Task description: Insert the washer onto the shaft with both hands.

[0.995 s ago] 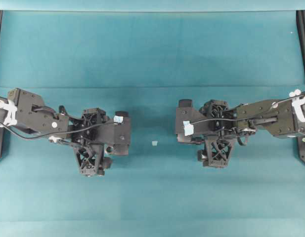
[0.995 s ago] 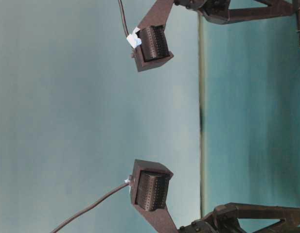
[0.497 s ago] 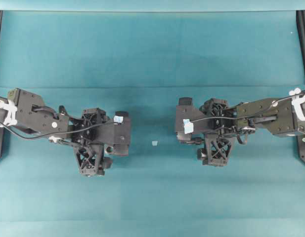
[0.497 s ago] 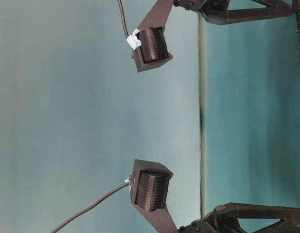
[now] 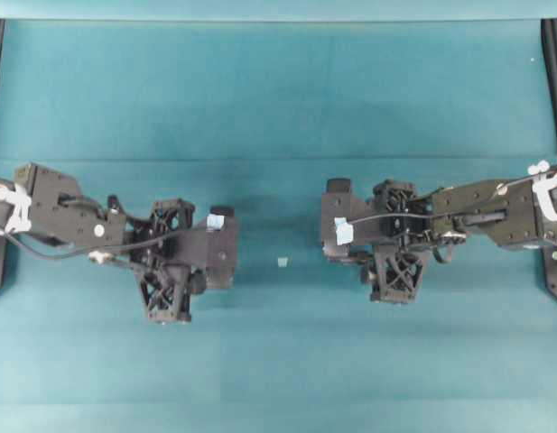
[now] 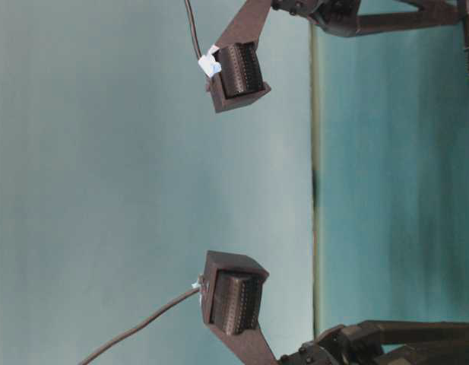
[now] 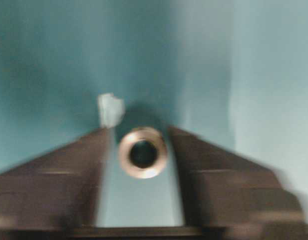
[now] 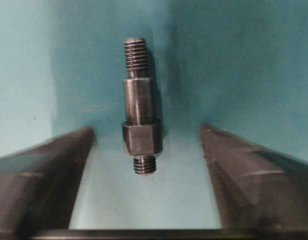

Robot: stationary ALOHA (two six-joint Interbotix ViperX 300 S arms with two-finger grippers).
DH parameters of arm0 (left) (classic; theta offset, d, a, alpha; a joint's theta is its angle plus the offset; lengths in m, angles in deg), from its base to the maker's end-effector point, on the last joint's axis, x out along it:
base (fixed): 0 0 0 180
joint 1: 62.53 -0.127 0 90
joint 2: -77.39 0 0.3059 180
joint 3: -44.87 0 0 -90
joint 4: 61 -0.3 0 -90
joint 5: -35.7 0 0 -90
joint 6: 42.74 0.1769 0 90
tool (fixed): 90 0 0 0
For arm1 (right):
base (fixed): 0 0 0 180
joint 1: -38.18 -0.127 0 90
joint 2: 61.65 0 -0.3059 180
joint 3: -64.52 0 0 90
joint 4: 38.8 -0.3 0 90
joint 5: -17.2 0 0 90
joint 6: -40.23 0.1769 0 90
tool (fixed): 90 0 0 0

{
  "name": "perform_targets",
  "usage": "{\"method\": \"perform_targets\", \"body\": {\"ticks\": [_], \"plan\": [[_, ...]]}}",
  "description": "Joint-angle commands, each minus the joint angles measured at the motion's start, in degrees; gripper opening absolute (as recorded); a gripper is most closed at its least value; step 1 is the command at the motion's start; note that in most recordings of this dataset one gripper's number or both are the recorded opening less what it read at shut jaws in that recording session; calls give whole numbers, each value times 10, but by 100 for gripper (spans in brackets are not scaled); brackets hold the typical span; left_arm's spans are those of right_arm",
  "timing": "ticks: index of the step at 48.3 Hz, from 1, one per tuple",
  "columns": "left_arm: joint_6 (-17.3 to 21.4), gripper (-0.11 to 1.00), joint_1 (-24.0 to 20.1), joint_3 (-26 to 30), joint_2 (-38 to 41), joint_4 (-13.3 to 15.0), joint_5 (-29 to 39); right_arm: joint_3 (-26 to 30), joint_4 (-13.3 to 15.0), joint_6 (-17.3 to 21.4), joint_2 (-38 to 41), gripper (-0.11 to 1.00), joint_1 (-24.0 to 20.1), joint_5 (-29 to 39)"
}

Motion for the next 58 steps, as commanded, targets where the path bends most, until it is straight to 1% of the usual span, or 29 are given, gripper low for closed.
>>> {"method": "perform_targets", "body": {"ticks": [1, 6, 8, 58], "plan": [[0, 33, 2, 2, -4, -1, -3, 5, 2, -2, -2, 17, 4, -2], [2, 33, 3, 2, -5, -1, -3, 5, 2, -2, -2, 2, 10, -1], [2, 33, 4, 2, -5, -1, -4, 6, 2, -2, -2, 0, 12, -2], [4, 33, 4, 11, -13, -1, -4, 12, 2, -2, 0, 0, 1, -9]]}}
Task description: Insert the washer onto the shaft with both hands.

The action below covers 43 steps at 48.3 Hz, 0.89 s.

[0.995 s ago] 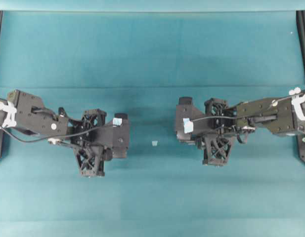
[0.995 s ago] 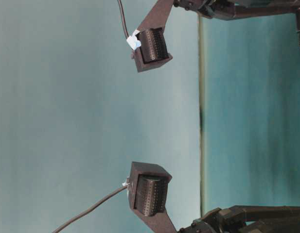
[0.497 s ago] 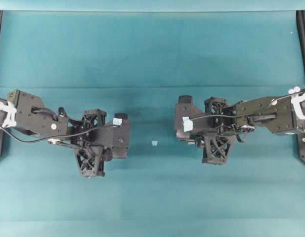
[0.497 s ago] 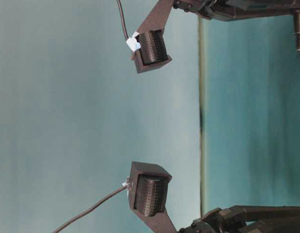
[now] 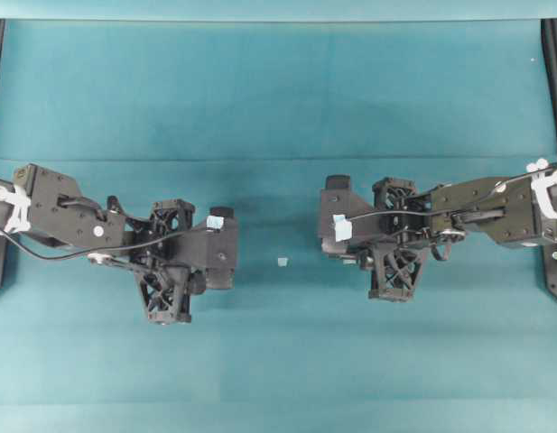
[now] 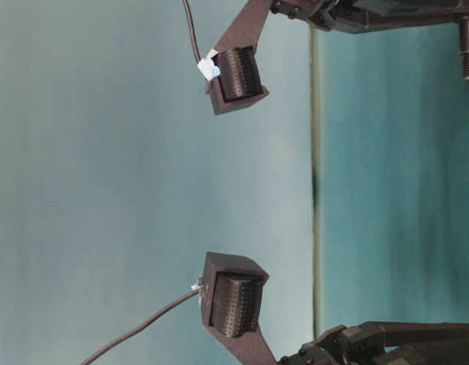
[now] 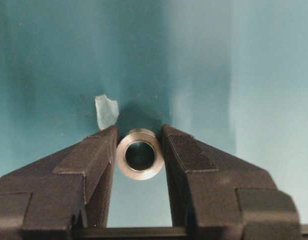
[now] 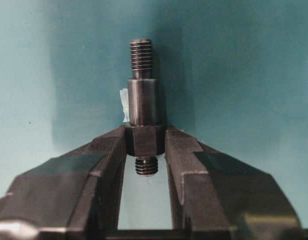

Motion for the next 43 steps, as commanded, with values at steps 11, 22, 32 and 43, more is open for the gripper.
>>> {"method": "perform_targets", "body": {"ticks": [11, 22, 32, 43], "plan": [[0, 33, 3, 11, -11, -1, -2, 9, 1, -2, -3, 0, -2, -17], [-3, 33, 3, 9, -11, -1, -3, 9, 1, -2, -3, 0, -4, -16], [-5, 33, 2, 5, -11, -1, -6, 6, 1, -2, -3, 0, -4, -15], [-6, 33, 2, 8, -11, -1, -26, 6, 1, -2, -3, 0, -11, -12]]}}
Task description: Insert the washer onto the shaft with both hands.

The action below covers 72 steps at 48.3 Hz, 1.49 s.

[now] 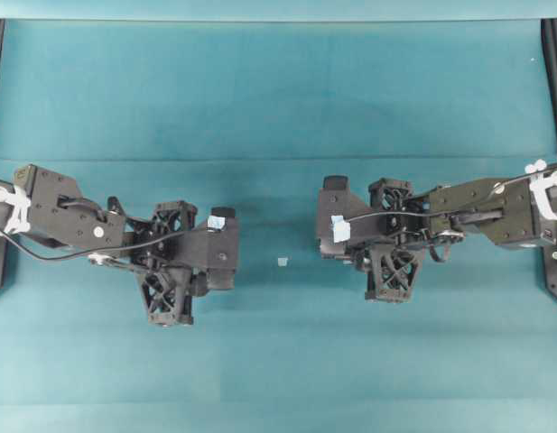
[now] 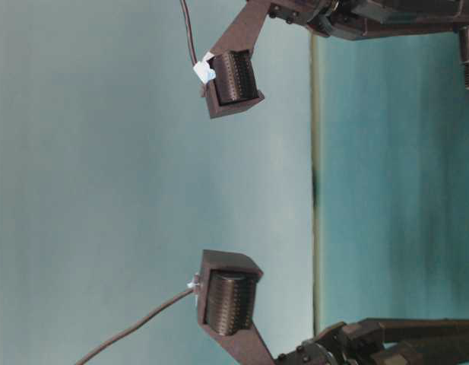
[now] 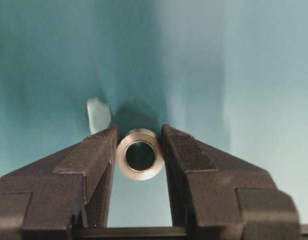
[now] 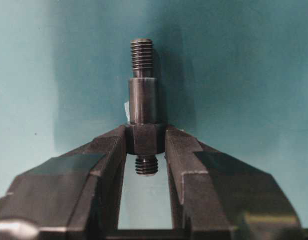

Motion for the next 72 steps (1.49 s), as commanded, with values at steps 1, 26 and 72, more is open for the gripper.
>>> {"method": "perform_targets", "body": {"ticks": [1, 26, 72], "plan": [[-1, 33, 0, 6, -11, 0, -7, 5, 1, -2, -4, 0, -9, 2], [-23, 99, 1, 6, -25, -1, 4, 12, 1, 2, -24, 90, -28, 26], [-23, 96, -2, -137, -524, -1, 57, -98, -2, 5, -378, 96, 18, -127]]}}
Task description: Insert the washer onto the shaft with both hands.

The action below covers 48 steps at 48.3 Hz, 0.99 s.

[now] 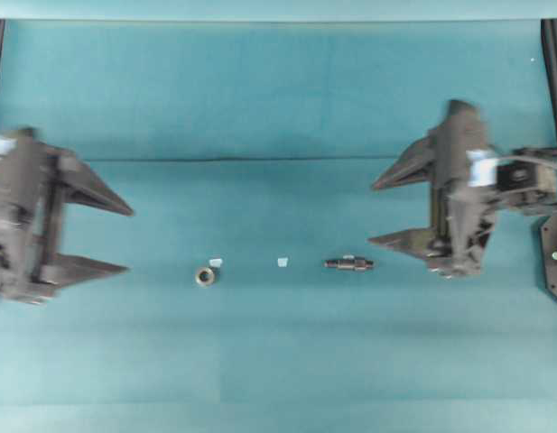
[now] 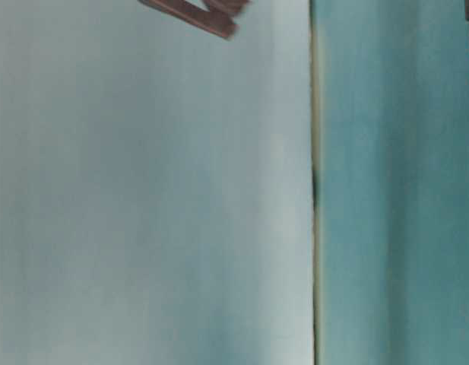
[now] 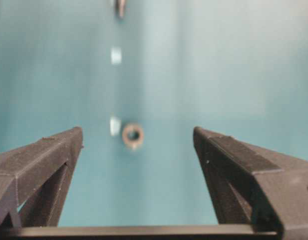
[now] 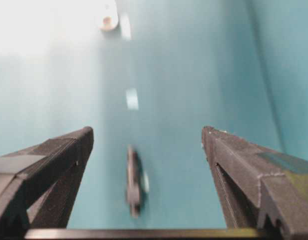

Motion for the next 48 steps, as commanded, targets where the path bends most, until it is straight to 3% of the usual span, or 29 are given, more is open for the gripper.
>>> {"method": "perform_targets", "body": {"ticks": [1, 15, 29, 38, 48], "plan": [[-1, 95, 0, 2, -24, -2, -6, -7, -1, 4, -33, 96, -2, -25], [-1, 93, 0, -8, -62, -2, -46, -40, -2, 8, -97, 96, -1, -33], [3, 92, 0, -26, -81, -2, -90, -82, -4, 74, -149, 96, -13, -81], [6, 92, 0, -37, -105, -2, -109, -106, -3, 74, -188, 95, -23, -125], [0, 92, 0, -46, -127, -2, -105, -120, -2, 75, -214, 95, -23, -121]]}}
